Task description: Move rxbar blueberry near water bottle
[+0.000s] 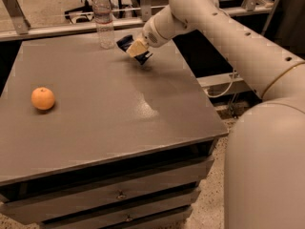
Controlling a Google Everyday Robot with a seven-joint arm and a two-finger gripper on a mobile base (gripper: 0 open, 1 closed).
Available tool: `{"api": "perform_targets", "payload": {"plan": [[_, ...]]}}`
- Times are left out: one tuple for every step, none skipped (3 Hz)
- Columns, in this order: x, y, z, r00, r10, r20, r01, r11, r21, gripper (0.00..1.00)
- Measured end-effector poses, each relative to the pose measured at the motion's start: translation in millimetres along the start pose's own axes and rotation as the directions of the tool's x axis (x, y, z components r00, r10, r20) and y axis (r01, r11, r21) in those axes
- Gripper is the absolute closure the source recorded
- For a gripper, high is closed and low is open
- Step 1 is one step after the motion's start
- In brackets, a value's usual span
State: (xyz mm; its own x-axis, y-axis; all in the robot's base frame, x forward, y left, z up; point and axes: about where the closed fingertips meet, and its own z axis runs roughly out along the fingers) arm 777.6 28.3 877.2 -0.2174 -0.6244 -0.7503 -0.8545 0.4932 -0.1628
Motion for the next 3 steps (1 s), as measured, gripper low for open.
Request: {"api": "perform_targets", "payload": {"plan": [[-14.0,-4.1,22.1,1.000,0.001,0.018,-0.001,1.0000,-0.008,1.00],[-20.6,-8.4,40.7,1.000,0.014,0.020,-0.013,0.9997,-0.019,0.97],[-22.0,-10.7,54.6,0.999,0.028,0.015,-0.028,0.9991,-0.031,0.66]]}}
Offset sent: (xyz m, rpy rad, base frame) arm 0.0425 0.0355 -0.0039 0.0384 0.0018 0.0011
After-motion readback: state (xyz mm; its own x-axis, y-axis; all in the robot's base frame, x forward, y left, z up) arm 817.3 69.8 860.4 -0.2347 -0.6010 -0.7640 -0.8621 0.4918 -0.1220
